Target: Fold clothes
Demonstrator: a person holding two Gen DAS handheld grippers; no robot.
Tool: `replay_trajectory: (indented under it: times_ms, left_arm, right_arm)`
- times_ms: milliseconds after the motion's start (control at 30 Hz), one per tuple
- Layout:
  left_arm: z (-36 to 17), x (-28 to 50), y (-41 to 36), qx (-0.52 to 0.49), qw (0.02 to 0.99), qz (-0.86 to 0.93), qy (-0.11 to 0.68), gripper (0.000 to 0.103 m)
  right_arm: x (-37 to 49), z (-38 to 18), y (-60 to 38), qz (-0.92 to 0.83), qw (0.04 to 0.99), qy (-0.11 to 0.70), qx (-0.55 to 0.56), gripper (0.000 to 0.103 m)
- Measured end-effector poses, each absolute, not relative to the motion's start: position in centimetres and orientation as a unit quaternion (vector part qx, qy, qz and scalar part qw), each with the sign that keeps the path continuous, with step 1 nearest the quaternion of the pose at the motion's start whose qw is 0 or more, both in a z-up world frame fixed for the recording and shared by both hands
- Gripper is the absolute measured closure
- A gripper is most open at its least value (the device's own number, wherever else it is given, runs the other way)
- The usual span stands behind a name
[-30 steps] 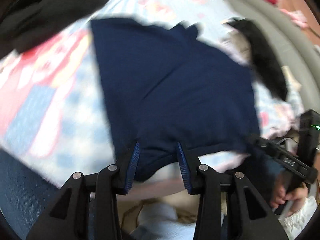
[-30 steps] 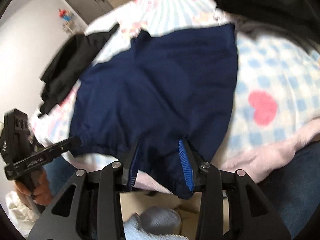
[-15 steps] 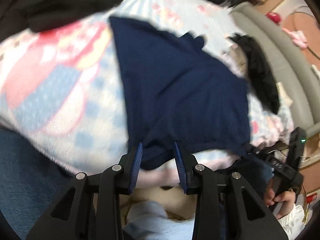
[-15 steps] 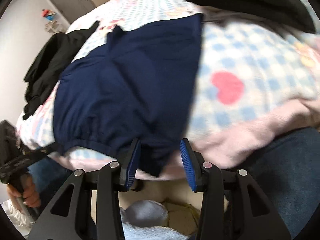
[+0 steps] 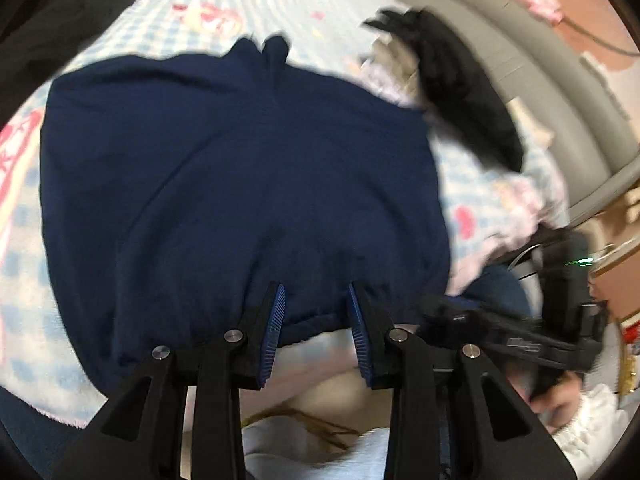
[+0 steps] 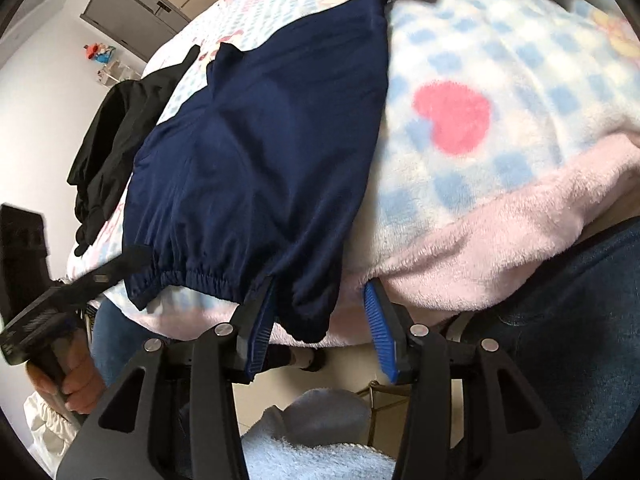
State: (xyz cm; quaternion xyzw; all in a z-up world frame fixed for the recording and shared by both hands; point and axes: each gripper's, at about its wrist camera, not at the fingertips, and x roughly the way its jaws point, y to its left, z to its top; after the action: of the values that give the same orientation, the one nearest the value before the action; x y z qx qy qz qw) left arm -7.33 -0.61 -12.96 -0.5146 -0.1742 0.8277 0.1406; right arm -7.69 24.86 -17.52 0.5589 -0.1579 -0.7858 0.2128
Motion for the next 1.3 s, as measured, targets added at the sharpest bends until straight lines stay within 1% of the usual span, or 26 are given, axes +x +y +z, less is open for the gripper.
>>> replay_trajectory:
  times_ms: [33, 67, 100, 133, 200, 333, 433, 533, 600, 667, 733, 767, 833, 900, 933, 1033, 1133, 1200, 1233, 1300]
  left_arm:
    - [-13.5, -7.5, -0.4, -0.522, 0.135, 0.825, -0.169, 0.07]
    - [-14.0, -7.5, -0.2, -0.529, 0.132, 0.822, -0.168, 0.07]
    - [-14.4, -7.5, -0.3, -0.531, 0.133, 0.819, -0.174, 0.069]
    - [-14.8, -7.7, -0.1, -0.534, 0.135, 0.816, -0.174, 0.068]
    - [-15.6, -7.9, -0.4, -0.54, 0.134, 0.812, -0.178, 0.068]
    - [-15.8, -7.7, -1.2, -0.536, 0.156, 0.807, -0.195, 0.068]
    - [-15.2, -7.4, -2.5, -0.518, 0.172, 0.803, -0.241, 0.068]
    - [-13.9, -6.8, -4.2, -0.486, 0.174, 0.816, -0.26, 0.068]
    - [-13.2, -6.5, -5.3, -0.465, 0.174, 0.824, -0.273, 0.068]
    - [-13.4, -6.9, -6.1, -0.459, 0.186, 0.817, -0.295, 0.068]
    - [-13.8, -7.4, -6.2, -0.462, 0.184, 0.812, -0.305, 0.067]
    - [-13.9, -7.5, -6.4, -0.464, 0.185, 0.809, -0.309, 0.067]
    - [-14.3, -7.7, -6.5, -0.467, 0.191, 0.8, -0.325, 0.067]
    - [-14.7, -7.7, -6.7, -0.464, 0.2, 0.791, -0.344, 0.065]
    - [-15.0, -7.5, -7.0, -0.462, 0.205, 0.786, -0.356, 0.063]
    - [-15.6, -7.4, -7.6, -0.453, 0.223, 0.768, -0.394, 0.058]
    - [-15.7, -8.0, -7.0, -0.458, 0.239, 0.757, -0.401, 0.049]
    - [-15.8, -8.8, -6.2, -0.471, 0.252, 0.747, -0.396, 0.048]
    - [-15.7, -9.2, -5.7, -0.477, 0.257, 0.745, -0.39, 0.048]
    - [-15.3, -10.1, -4.4, -0.488, 0.269, 0.743, -0.37, 0.05]
  right_arm:
    - [-7.7, -17.4, 24.7, -0.787, 0.217, -0.155, 0.556, 0.07]
    - [-7.7, -17.2, 24.5, -0.789, 0.222, -0.151, 0.553, 0.08]
    - [-7.7, -16.9, 24.3, -0.792, 0.227, -0.141, 0.549, 0.086]
    - [-7.9, -16.5, 24.1, -0.794, 0.231, -0.135, 0.545, 0.088]
    - [-8.8, -15.6, 23.8, -0.792, 0.248, -0.142, 0.539, 0.096]
    - [-10.8, -11.6, 20.5, -0.796, 0.303, -0.139, 0.506, 0.096]
    - [-11.5, -9.8, 16.9, -0.793, 0.344, -0.118, 0.489, 0.096]
    - [-11.7, -9.6, 13.8, -0.783, 0.369, -0.101, 0.491, 0.096]
    - [-11.1, -9.8, 13.8, -0.779, 0.371, -0.107, 0.494, 0.096]
    - [-10.8, -10.4, 14.1, -0.769, 0.375, -0.12, 0.504, 0.096]
    - [-11.1, -11.6, 13.3, -0.763, 0.374, -0.109, 0.517, 0.096]
    - [-11.0, -12.0, 13.0, -0.76, 0.374, -0.103, 0.521, 0.095]
    - [-10.9, -12.7, 13.3, -0.75, 0.378, -0.119, 0.529, 0.091]
    - [-10.7, -13.1, 14.0, -0.74, 0.382, -0.142, 0.535, 0.076]
    - [-10.6, -13.1, 14.5, -0.736, 0.384, -0.155, 0.536, 0.074]
    - [-9.8, -11.8, 16.5, -0.742, 0.393, -0.181, 0.512, 0.071]
    - [-8.9, -10.2, 18.8, -0.777, 0.369, -0.173, 0.48, 0.069]
    - [-9.0, -11.1, 19.3, -0.787, 0.336, -0.138, 0.499, 0.066]
    - [-9.1, -11.8, 19.3, -0.786, 0.32, -0.121, 0.515, 0.066]
    - [-9.0, -13.2, 19.1, -0.775, 0.314, -0.118, 0.535, 0.066]
